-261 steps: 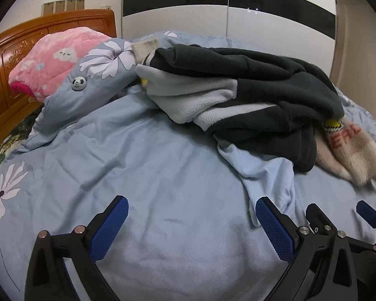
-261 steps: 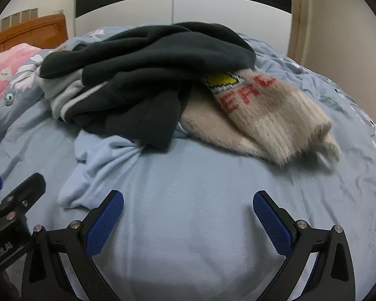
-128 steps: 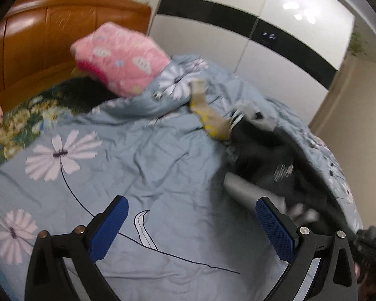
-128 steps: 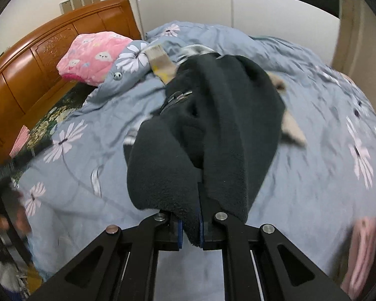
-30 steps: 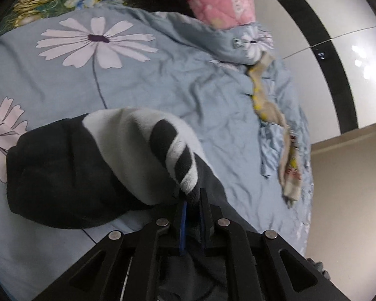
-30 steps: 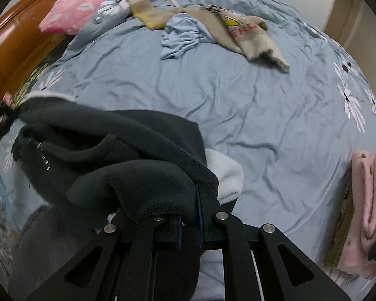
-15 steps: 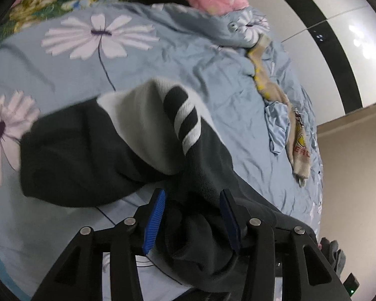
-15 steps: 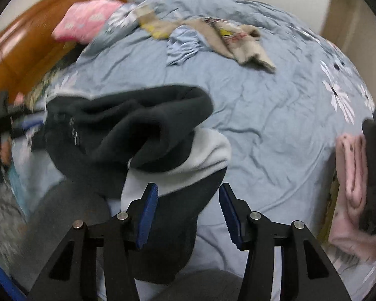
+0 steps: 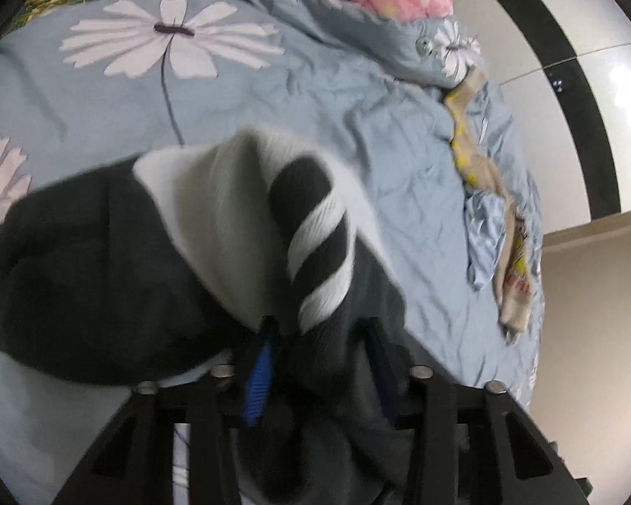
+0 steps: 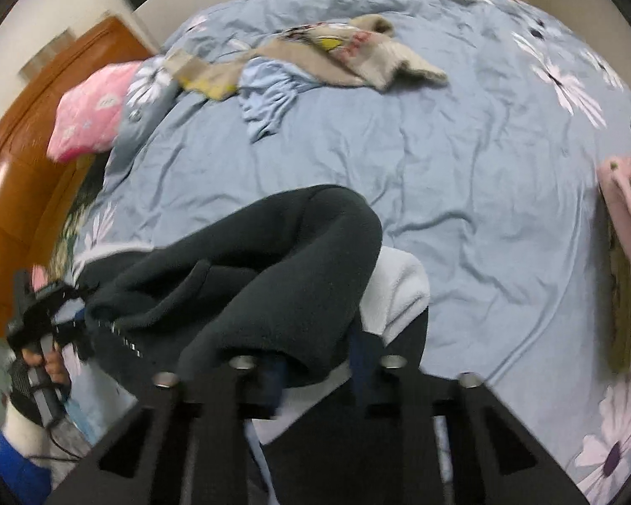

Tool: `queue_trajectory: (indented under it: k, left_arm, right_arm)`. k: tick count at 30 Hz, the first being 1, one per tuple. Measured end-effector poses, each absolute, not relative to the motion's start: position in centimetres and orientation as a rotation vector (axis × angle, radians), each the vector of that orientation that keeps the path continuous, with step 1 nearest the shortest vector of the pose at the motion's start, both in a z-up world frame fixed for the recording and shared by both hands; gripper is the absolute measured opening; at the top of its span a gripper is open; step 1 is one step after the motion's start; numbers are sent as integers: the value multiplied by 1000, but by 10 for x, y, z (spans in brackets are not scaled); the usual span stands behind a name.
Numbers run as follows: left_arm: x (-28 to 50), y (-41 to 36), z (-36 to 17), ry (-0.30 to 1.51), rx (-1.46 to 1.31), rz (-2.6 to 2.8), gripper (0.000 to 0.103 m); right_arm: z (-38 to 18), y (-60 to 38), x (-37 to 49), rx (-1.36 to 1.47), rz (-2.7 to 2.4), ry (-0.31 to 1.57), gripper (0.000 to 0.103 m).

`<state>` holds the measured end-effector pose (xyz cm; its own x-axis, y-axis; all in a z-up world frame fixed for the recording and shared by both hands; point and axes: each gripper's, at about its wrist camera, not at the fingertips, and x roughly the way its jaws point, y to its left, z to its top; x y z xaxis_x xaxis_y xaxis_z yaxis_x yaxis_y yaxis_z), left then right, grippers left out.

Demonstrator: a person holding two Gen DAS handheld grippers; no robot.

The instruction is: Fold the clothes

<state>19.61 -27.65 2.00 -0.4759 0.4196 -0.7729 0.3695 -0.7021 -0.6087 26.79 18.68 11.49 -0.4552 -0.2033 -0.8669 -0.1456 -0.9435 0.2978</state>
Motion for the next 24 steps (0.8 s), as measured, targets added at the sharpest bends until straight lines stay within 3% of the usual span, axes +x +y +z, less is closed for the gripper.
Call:
queue_trajectory:
  k: [1, 2, 8, 19, 24]
  left_arm:
    - [193, -276, 25, -1185, -1579, 2394, 11]
    - [191, -275, 30, -1171, -1567, 2401, 7]
    - [181, -275, 95, -1156, -1357, 2440, 6]
    - [225, -305, 323, -1029, -626, 2520, 6]
    - [253, -310, 354, -958, -543, 2548, 6]
  right_arm:
    - [116, 191, 267, 1614, -2614, -536, 10]
    - [121, 193, 267, 1599, -2633, -538, 9]
    - [180, 203, 269, 1396, -2814, -433, 6]
    - [342, 219, 318, 804, -3054, -248, 5]
    - [366, 214, 352, 670, -3065, -200, 5]
